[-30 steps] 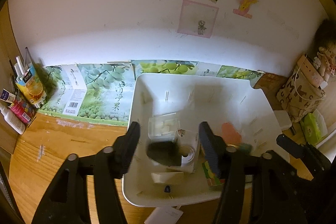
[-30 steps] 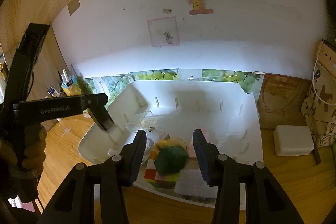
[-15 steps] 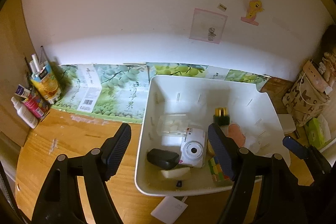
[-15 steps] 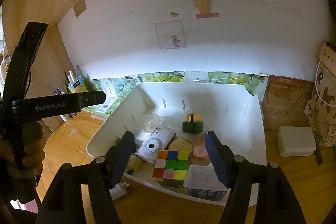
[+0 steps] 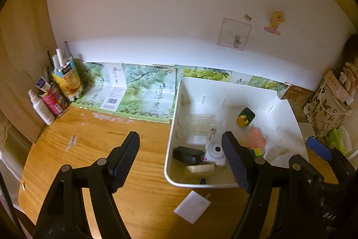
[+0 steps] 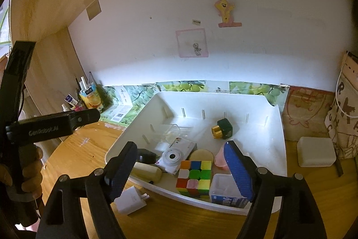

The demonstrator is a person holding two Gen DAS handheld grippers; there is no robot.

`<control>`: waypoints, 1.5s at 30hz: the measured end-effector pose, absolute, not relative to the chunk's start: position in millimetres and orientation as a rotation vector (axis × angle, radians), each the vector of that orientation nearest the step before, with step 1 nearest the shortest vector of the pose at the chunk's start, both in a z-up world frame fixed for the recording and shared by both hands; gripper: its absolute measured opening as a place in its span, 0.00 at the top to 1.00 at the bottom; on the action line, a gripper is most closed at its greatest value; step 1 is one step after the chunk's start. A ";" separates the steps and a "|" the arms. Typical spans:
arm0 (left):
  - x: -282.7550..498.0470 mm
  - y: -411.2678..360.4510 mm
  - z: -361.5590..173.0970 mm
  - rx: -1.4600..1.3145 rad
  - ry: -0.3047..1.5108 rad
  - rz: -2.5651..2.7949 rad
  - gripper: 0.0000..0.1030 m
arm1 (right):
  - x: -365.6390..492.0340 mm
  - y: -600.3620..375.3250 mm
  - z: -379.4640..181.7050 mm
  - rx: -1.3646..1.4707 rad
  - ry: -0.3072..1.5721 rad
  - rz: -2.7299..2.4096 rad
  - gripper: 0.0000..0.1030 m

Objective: Organize rigid objects
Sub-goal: 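Release the green jar and black adapter into the bin by opening both grippers, then move the right gripper down to the white charger on the desk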

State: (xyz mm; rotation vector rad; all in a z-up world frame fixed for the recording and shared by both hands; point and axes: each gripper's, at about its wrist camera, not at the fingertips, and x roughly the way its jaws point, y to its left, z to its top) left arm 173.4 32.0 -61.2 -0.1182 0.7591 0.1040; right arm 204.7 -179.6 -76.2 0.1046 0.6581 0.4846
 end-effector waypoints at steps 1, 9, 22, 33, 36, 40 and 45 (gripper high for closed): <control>170.3 34.9 -60.7 -0.121 0.757 0.106 0.24 | 204.3 -179.2 -75.1 0.108 0.661 0.481 0.22; 145.0 57.8 -59.8 -0.139 0.755 0.123 0.24 | 190.2 -171.9 -66.2 0.133 0.671 0.452 0.22; 110.3 97.6 -72.3 -0.131 0.808 0.150 0.24 | 165.1 -133.1 -72.7 0.151 0.752 0.457 0.22; 92.8 121.5 -85.8 -0.106 0.865 0.139 0.24 | 151.7 -94.2 -97.3 0.211 0.873 0.489 0.22; 85.3 130.1 -89.0 -0.099 0.877 0.138 0.24 | 149.5 -84.9 -107.7 0.227 0.912 0.474 0.22; 75.8 143.8 -95.5 -0.117 0.902 0.137 0.24 | 149.0 -75.2 -121.9 0.245 0.959 0.438 0.22; 68.6 158.9 -106.0 -0.137 0.936 0.133 0.24 | 151.9 -64.7 -143.1 0.278 1.026 0.393 0.22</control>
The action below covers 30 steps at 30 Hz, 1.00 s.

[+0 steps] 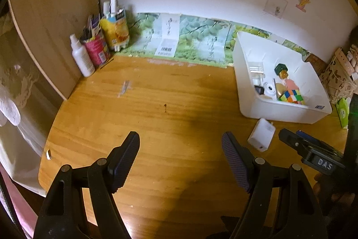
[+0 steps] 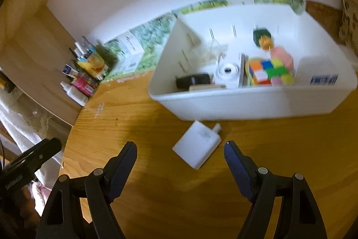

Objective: Organize rigid objects
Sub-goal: 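Move the right gripper down to the white charger on the desk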

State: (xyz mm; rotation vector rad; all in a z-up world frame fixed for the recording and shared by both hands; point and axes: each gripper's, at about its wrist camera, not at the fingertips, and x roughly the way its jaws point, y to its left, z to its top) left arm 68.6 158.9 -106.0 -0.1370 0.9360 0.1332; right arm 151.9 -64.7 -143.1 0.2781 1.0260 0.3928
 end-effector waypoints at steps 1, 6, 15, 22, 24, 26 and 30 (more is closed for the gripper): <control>68.6 161.2 -107.4 -0.138 0.942 0.131 0.24 | 152.4 -62.6 -147.8 0.291 1.042 0.385 0.22; 69.6 169.9 -108.9 -0.112 0.945 0.124 0.24 | 155.9 -56.9 -161.8 0.330 1.081 0.338 0.22; 72.8 183.3 -113.6 -0.078 0.954 0.114 0.24 | 167.2 -43.9 -179.1 0.326 1.123 0.232 0.22; 79.4 188.5 -115.4 -0.071 0.961 0.107 0.24 | 176.6 -37.3 -189.9 0.314 1.155 0.193 0.22; 82.3 188.5 -115.7 -0.067 0.963 0.102 0.24 | 179.2 -35.1 -192.4 0.303 1.166 0.186 0.22; 84.6 187.9 -115.9 -0.064 0.963 0.094 0.24 | 181.4 -32.3 -194.4 0.292 1.176 0.186 0.22; 89.3 185.9 -117.1 -0.050 0.969 0.078 0.24 | 184.0 -28.7 -197.9 0.273 1.188 0.181 0.22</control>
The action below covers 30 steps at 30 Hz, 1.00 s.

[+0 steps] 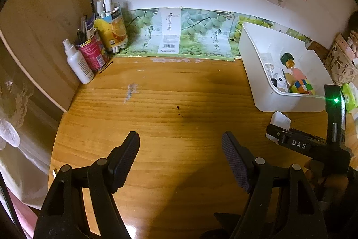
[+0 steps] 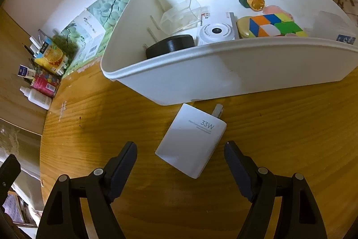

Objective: Organize rigid objects
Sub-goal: 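Move the right gripper down to the white charger on the desk, then close the right gripper on the white charger and lift it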

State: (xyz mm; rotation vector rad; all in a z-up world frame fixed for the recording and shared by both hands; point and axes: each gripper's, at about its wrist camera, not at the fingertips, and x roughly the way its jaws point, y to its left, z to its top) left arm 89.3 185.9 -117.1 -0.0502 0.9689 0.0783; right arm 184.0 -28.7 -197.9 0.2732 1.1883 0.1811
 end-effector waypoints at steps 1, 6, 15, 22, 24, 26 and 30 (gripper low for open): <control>90.4 185.4 -117.1 -0.048 0.969 0.075 0.24 | 185.0 -27.6 -198.9 0.267 1.193 0.180 0.22; 94.8 183.5 -116.3 -0.042 0.966 0.060 0.24 | 188.2 -24.0 -203.6 0.240 1.215 0.173 0.29; 99.3 179.1 -117.5 -0.022 0.972 0.029 0.24 | 190.1 -23.1 -205.2 0.211 1.209 0.144 0.40; 100.1 179.3 -116.9 -0.022 0.970 0.023 0.24 | 190.8 -21.5 -205.2 0.208 1.207 0.145 0.41; 100.0 178.3 -116.3 -0.019 0.968 0.021 0.24 | 190.7 -21.8 -205.0 0.206 1.209 0.148 0.41; 99.4 177.4 -115.7 -0.018 0.965 0.018 0.24 | 190.4 -22.4 -204.8 0.206 1.212 0.150 0.41; 98.2 175.3 -114.9 -0.014 0.961 0.012 0.24 | 187.7 -24.9 -204.5 0.213 1.219 0.148 0.42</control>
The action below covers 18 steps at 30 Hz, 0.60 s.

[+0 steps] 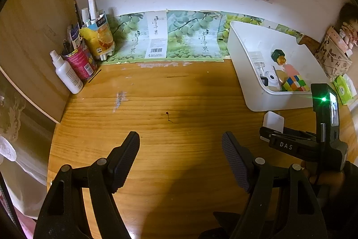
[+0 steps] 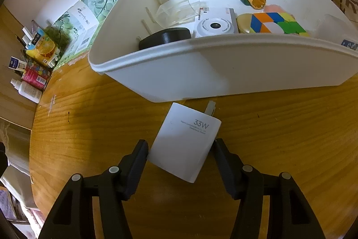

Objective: Organize rigid objects
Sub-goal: 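Close the right gripper on the white charger and lift it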

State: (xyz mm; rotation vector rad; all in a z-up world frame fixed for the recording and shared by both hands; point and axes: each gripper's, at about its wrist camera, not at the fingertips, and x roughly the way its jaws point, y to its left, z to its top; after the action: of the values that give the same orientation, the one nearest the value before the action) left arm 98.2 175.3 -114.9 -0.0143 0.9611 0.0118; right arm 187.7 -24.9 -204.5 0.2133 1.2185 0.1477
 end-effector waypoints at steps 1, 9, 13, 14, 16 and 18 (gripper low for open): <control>98.1 174.8 -114.7 -0.013 0.961 0.010 0.24 | 187.0 -25.8 -204.5 0.217 1.221 0.147 0.42; 97.9 166.3 -113.7 -0.009 0.962 -0.024 0.24 | 176.6 -42.1 -203.1 0.262 1.240 0.125 0.44; 98.5 158.5 -113.5 -0.008 0.962 -0.051 0.24 | 169.8 -55.8 -201.2 0.282 1.244 0.101 0.44; 98.9 157.0 -113.3 -0.008 0.961 -0.058 0.24 | 167.9 -59.5 -200.5 0.286 1.245 0.094 0.44; 99.9 152.5 -113.1 -0.005 0.960 -0.073 0.24 | 164.6 -67.5 -200.2 0.298 1.248 0.082 0.45; 101.9 146.6 -113.0 -0.004 0.961 -0.092 0.24 | 160.2 -76.0 -199.9 0.313 1.250 0.065 0.45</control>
State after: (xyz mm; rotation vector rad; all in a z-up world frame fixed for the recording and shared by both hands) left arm 101.9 146.6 -113.0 -0.0038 0.9606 -0.0922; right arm 160.2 -76.0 -199.9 0.3128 1.2505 0.0654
